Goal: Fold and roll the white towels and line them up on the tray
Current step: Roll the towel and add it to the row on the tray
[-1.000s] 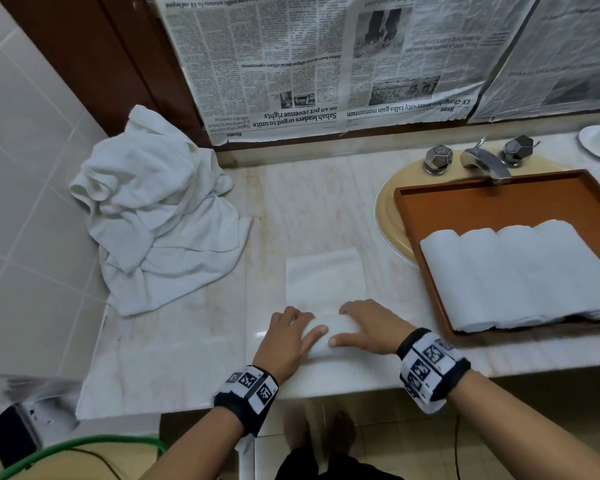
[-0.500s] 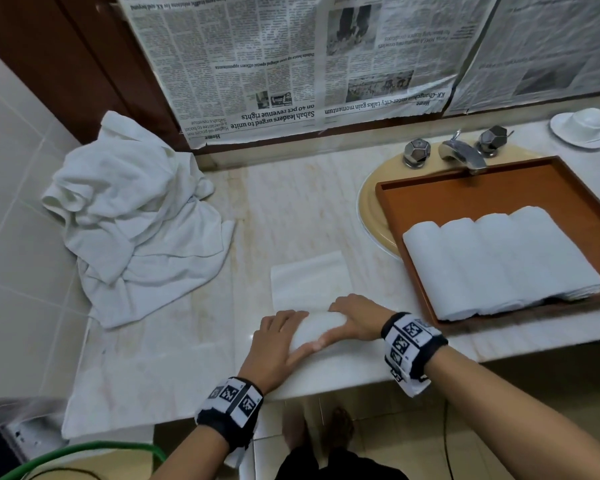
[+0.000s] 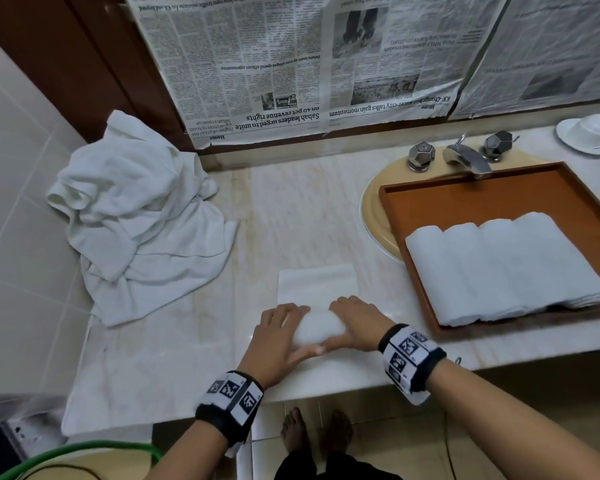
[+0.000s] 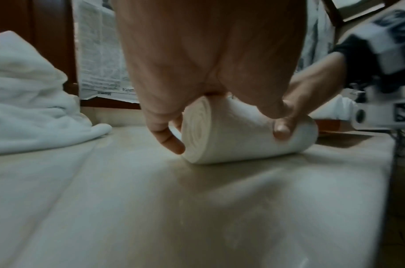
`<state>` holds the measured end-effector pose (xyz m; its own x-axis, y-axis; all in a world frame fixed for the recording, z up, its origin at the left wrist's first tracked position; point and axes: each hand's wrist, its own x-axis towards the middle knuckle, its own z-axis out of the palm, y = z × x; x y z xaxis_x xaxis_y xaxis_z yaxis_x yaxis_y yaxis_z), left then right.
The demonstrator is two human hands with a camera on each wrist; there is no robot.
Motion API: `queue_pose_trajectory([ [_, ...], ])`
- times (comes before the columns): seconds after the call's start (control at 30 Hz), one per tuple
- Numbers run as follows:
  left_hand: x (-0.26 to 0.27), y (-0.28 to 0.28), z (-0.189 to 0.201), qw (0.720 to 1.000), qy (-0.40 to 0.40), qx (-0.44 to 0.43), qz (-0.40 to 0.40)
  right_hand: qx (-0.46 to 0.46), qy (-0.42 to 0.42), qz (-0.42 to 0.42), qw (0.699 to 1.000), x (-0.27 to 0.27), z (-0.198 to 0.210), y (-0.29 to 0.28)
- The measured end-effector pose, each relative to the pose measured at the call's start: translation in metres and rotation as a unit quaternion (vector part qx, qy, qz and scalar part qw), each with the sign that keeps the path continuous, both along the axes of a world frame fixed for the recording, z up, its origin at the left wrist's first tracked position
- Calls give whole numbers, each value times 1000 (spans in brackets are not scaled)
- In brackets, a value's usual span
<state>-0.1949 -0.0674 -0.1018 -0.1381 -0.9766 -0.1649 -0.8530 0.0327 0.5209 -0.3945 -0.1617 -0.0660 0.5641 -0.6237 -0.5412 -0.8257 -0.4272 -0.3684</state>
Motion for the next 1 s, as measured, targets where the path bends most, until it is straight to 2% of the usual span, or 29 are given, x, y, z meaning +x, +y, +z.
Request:
queue_pose_trajectory([
  [0.07,-3,5,-2,1000,-11,-18,2,31,17,7,999,-1,3,-6],
  [0.1,-2,5,-3,1000,-2,0,9,24,27,12,999,-1,5,-5],
  [0.2,1,-6,5,994,54,88,31,-86,21,-6,996,-5,4,17],
  [0.27,2,-16,12,989,97,112,24,-167,27,-8,985,-7,-6,38],
  [0.33,1,-23,17,984,127,125,13,-203,34,-13,978,-7,-16,47],
  [0.4,-2,-25,19,984,127,123,16,-196,30,-7,980,-6,-13,40],
  [0.53,-16,-3,14,998,7,64,24,-94,37,15,995,-3,-1,8],
  [0.6,-20,6,9,998,2,44,35,-51,42,22,998,-2,2,0],
  [0.67,-18,5,7,997,25,64,47,-33,53,24,998,-3,4,2],
  [0.7,-16,1,9,994,40,89,49,-42,49,20,998,-5,4,6],
  [0.77,-9,-9,11,988,58,136,44,-117,23,12,993,-8,0,20],
  [0.87,-1,-23,13,983,41,178,26,-219,13,13,976,-10,-12,37],
  [0.93,-2,-25,17,980,35,192,21,-218,23,20,976,-6,-11,35],
  [1.0,-10,-18,22,984,24,173,30,-172,36,35,984,-2,-7,21],
])
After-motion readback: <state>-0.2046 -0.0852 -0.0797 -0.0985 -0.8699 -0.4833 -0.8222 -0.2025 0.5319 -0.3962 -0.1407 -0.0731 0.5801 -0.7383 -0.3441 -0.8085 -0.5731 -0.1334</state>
